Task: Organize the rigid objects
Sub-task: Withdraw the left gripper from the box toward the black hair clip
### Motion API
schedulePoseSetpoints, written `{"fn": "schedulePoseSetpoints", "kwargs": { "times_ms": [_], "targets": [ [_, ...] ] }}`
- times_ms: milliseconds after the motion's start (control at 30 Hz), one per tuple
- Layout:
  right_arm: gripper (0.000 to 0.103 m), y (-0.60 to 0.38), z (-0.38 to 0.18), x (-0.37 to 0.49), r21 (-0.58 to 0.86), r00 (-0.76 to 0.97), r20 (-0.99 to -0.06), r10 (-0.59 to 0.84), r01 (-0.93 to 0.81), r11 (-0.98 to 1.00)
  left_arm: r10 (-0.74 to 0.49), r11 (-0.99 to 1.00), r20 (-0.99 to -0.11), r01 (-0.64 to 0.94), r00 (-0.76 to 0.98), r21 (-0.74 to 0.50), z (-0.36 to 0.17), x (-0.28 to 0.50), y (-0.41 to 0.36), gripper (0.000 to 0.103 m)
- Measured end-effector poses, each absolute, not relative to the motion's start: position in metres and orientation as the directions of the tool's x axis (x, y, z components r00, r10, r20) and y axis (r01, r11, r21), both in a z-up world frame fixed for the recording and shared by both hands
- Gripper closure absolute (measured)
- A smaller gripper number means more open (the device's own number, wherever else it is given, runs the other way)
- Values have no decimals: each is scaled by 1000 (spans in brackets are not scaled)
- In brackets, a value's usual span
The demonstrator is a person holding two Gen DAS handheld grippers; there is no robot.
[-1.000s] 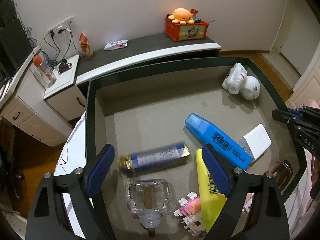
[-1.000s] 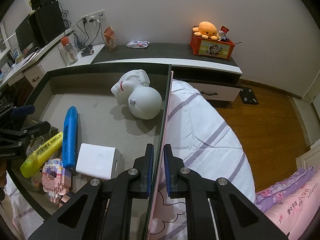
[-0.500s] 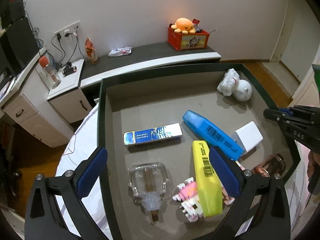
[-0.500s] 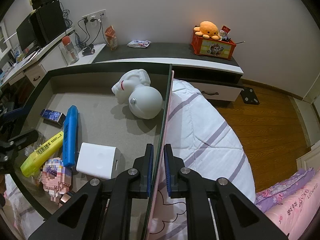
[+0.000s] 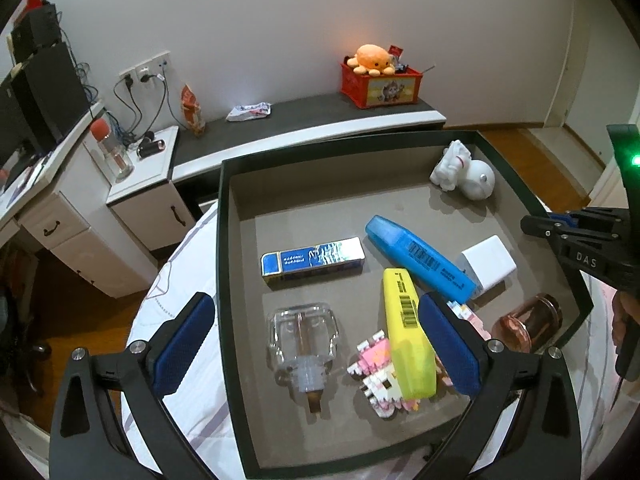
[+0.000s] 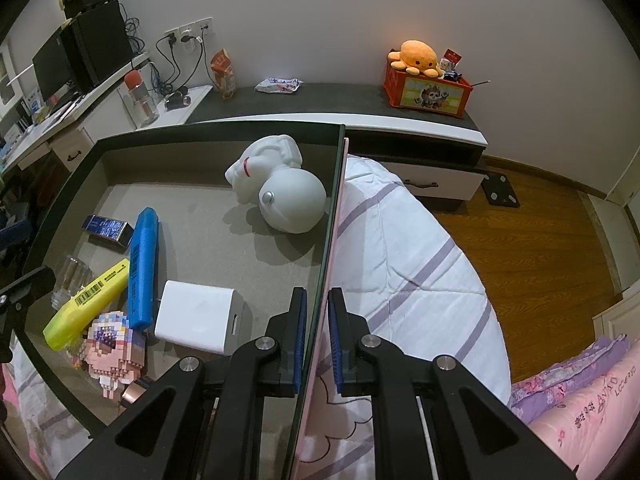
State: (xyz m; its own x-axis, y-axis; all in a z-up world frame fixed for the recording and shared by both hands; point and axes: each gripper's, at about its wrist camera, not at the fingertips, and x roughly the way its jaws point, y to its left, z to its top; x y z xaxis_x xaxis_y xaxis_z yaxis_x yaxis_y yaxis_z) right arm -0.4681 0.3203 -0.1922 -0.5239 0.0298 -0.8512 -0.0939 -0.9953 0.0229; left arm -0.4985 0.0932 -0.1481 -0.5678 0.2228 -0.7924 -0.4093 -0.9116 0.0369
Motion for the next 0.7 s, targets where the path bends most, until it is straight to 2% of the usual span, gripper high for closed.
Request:
{"fn": "schedulePoseSetpoints", "kwargs": {
  "times_ms": [333, 700],
  "targets": [
    [93, 315, -186, -444, 37, -532, -846, 20, -96, -995, 289, -896, -732, -443, -617, 19, -133, -427, 80, 0],
    [92, 307, -184, -402, 60, -544, -839, 2, -96, -994, 314, -860, -770, -509, -555, 16, -161, -370, 98, 0]
  ]
}}
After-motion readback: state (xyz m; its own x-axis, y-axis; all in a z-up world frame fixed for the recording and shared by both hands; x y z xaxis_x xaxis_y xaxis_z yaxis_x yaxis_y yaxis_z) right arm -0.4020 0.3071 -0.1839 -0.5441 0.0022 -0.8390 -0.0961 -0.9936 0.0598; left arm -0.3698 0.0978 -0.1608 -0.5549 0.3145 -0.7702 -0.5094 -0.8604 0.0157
